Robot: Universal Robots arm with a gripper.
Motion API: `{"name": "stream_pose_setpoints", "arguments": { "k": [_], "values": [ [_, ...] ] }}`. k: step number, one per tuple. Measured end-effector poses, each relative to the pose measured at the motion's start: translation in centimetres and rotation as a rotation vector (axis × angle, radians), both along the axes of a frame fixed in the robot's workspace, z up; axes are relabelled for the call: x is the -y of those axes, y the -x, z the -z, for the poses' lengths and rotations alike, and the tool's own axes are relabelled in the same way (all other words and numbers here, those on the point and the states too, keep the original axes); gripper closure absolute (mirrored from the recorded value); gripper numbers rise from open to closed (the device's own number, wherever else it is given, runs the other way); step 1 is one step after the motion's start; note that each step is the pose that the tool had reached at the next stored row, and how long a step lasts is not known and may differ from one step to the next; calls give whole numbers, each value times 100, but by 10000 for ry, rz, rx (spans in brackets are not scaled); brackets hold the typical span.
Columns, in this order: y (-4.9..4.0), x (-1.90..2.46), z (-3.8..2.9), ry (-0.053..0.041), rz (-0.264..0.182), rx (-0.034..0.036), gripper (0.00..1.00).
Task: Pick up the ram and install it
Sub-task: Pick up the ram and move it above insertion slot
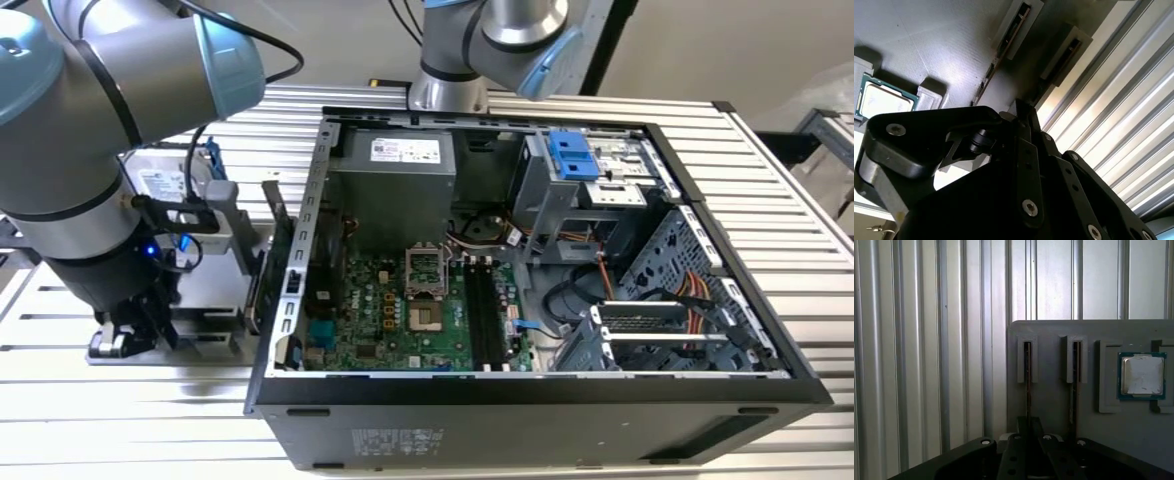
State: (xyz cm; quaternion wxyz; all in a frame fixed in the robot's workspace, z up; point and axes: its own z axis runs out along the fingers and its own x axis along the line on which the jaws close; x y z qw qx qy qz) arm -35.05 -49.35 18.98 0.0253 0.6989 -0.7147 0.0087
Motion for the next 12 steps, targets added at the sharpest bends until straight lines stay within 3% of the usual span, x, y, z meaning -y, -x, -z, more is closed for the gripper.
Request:
{"name": "stream_pose_setpoints", "arguments": {
  "k": [12],
  "values": [
    [0,4,-45,0,0,1,100]
  ]
}}
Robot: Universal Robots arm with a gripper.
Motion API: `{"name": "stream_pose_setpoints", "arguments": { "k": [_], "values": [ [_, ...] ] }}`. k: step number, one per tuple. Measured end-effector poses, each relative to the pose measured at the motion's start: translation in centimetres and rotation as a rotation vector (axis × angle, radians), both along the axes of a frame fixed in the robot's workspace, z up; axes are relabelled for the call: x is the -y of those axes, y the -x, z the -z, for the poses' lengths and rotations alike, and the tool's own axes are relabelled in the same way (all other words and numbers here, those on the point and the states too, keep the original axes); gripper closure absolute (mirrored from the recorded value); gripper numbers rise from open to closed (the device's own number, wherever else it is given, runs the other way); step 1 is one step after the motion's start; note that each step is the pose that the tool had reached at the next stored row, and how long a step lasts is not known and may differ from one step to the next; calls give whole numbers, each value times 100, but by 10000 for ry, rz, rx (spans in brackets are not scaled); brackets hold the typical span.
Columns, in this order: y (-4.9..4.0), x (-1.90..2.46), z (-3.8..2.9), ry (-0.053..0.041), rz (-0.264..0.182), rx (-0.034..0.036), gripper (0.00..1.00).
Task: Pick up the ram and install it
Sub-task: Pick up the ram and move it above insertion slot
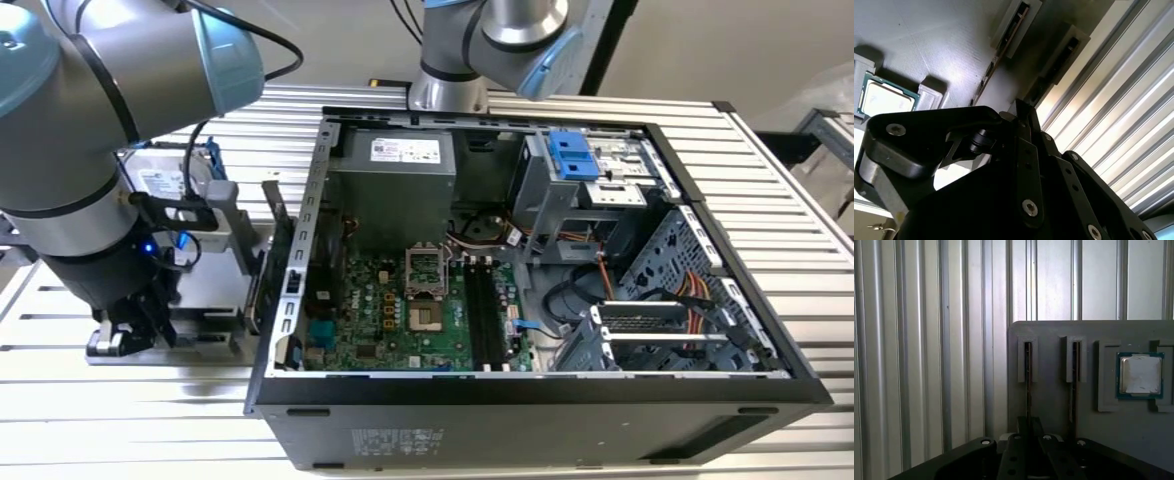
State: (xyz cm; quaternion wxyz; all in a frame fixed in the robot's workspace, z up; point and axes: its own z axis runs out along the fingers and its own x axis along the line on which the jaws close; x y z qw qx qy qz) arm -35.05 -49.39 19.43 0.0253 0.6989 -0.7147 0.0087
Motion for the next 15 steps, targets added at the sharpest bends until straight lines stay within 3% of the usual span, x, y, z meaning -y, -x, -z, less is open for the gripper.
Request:
{"name": "stream_pose_setpoints", "arguments": {
  "k": [15],
  "values": [
    [0,0,-102,0,0,0,100]
  ]
}}
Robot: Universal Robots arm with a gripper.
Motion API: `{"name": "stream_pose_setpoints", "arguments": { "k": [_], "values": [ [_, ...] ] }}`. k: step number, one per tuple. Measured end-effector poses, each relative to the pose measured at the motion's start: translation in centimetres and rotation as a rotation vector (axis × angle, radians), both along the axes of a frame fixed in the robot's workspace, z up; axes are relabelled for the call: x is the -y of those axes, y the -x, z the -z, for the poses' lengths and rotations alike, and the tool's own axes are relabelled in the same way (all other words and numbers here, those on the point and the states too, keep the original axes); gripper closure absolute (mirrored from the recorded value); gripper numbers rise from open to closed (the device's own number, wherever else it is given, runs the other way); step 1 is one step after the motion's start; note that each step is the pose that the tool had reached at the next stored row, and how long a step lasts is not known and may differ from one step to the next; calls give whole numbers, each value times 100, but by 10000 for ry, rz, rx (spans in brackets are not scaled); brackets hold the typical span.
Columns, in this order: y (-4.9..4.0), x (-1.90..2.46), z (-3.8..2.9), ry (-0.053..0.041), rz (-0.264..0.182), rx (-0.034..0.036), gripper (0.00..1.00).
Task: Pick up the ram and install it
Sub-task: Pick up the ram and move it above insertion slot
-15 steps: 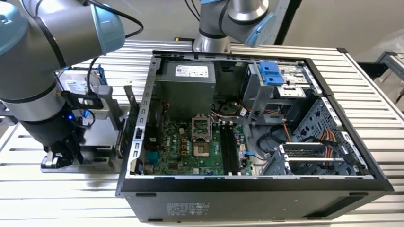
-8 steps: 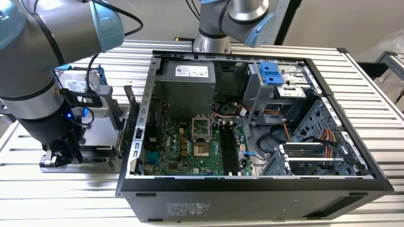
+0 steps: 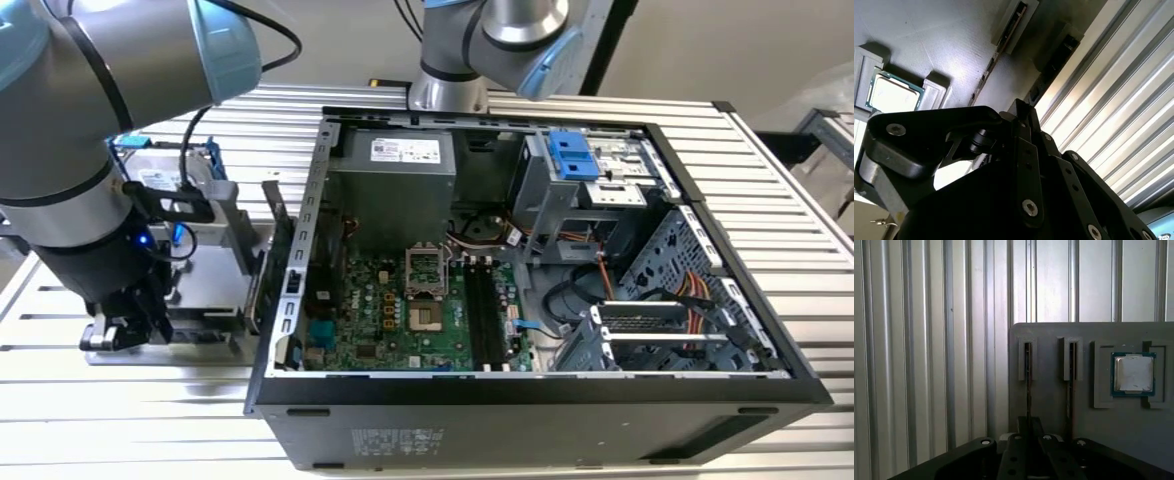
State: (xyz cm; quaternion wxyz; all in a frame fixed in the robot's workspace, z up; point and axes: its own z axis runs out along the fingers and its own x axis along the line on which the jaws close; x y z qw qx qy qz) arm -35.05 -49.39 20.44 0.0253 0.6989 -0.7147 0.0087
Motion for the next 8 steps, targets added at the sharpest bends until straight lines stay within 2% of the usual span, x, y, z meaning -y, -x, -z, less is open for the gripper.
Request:
{"name": "stream_pose_setpoints", "arguments": {
  "k": [8],
  "values": [
    [0,0,-63,1,0,-1,100]
  ]
}}
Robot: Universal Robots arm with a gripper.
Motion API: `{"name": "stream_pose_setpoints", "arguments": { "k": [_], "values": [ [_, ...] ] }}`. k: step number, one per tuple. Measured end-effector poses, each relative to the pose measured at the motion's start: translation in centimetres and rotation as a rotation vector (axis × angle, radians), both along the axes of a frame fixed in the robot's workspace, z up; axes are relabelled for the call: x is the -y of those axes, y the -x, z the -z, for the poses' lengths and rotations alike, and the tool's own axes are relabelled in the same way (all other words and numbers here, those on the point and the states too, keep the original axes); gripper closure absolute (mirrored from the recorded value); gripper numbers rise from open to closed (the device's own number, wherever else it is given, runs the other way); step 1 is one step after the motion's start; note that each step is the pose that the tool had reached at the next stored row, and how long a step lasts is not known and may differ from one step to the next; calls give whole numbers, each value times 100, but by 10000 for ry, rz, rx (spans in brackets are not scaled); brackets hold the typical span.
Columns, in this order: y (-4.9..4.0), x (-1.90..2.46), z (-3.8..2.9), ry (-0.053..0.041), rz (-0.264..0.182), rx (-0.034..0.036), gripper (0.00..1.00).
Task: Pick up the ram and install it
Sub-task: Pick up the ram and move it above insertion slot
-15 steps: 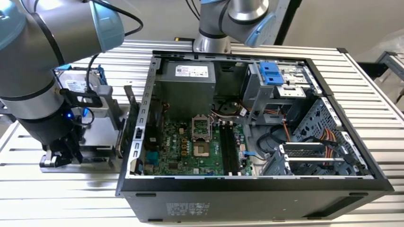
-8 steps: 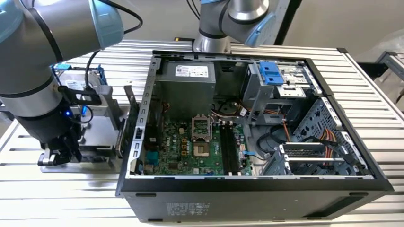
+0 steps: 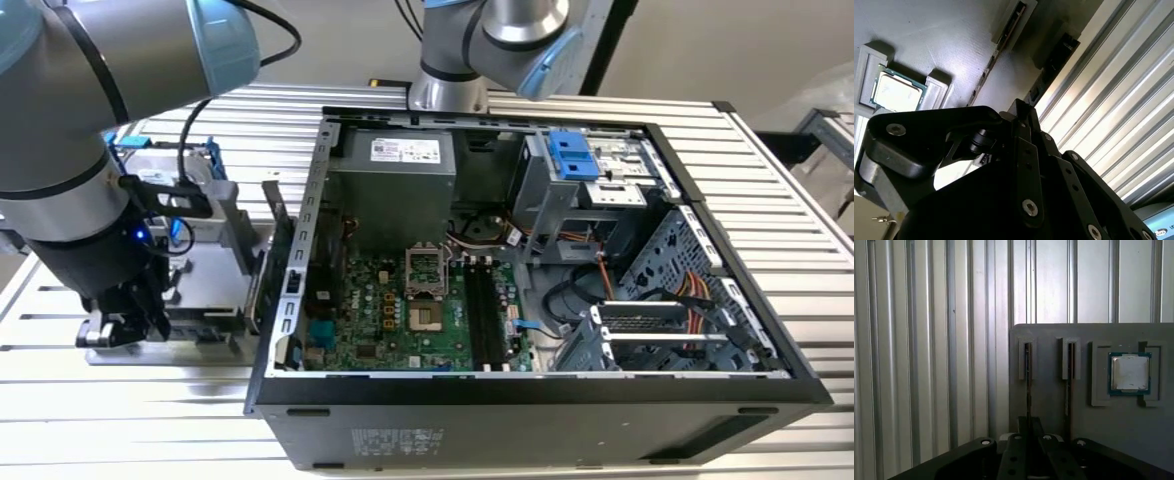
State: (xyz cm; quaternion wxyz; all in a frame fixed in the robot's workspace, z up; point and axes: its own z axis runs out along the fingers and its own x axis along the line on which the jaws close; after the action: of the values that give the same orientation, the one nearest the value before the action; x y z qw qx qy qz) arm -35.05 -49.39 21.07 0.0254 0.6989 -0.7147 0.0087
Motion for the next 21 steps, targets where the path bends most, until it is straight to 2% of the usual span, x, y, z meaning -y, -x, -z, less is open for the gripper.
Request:
{"name": "stream_pose_setpoints", "arguments": {
  "k": [21],
  "values": [
    [0,0,-126,-1,0,1,100]
  ]
}}
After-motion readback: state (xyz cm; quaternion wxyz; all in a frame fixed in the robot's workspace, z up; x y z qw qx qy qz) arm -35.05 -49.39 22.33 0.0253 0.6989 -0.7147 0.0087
